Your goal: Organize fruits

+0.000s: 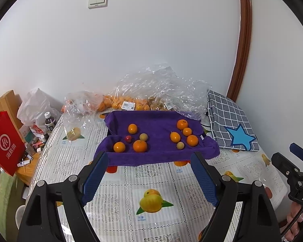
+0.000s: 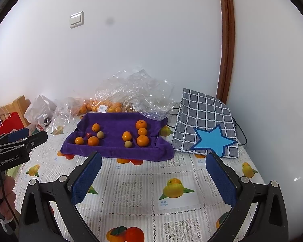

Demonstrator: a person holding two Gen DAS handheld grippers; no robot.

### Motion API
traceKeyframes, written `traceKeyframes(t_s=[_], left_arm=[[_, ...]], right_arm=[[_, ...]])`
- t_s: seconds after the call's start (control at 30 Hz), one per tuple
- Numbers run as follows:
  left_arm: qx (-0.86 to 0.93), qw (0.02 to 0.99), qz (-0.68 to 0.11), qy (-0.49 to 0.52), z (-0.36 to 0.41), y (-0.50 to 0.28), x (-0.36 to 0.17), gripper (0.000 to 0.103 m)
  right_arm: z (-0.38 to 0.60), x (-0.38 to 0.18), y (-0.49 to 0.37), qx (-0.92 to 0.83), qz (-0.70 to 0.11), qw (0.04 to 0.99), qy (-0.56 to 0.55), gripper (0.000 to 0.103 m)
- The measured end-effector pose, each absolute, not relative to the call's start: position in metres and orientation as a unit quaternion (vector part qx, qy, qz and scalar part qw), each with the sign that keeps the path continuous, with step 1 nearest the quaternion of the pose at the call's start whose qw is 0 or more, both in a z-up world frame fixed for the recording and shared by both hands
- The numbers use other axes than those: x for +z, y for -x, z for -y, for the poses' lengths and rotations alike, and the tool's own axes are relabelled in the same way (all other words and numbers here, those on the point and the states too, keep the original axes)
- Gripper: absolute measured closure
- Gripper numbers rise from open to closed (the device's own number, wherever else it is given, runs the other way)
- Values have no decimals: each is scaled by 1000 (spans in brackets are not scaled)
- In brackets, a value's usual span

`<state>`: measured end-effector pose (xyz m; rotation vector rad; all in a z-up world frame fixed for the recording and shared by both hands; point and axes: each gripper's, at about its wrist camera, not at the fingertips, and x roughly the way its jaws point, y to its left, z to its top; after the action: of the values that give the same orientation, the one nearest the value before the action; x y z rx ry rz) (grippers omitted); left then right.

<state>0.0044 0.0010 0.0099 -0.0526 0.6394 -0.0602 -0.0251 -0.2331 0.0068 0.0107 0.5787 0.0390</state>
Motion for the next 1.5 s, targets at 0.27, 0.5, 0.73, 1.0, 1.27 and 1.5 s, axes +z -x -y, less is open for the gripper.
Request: traceKeyframes(t_s=[0.27,0.5,0.73,1.0,1.27,1.5], left_arm=[[-27,949,-314,28,-5,-3,9,20],[-22,949,-314,33,-8,-2,8,20],[-23,949,-314,33,-9,-1,8,20],[-23,949,-314,34,-9,-2,8,20],[-23,949,-312,33,-8,-1,9,20],[-21,950,-310,34,-10,1,10,20]], right_arm=[[236,8,23,13,-285,958,-8,2],[236,10,20,15,-285,959,-6,1],[233,10,22,14,-282,959,-5,1],[231,10,24,14,-281,960,-3,2],[231,11,26,14,-277,961,-4,2],[231,11,25,17,-279,960,-2,2]])
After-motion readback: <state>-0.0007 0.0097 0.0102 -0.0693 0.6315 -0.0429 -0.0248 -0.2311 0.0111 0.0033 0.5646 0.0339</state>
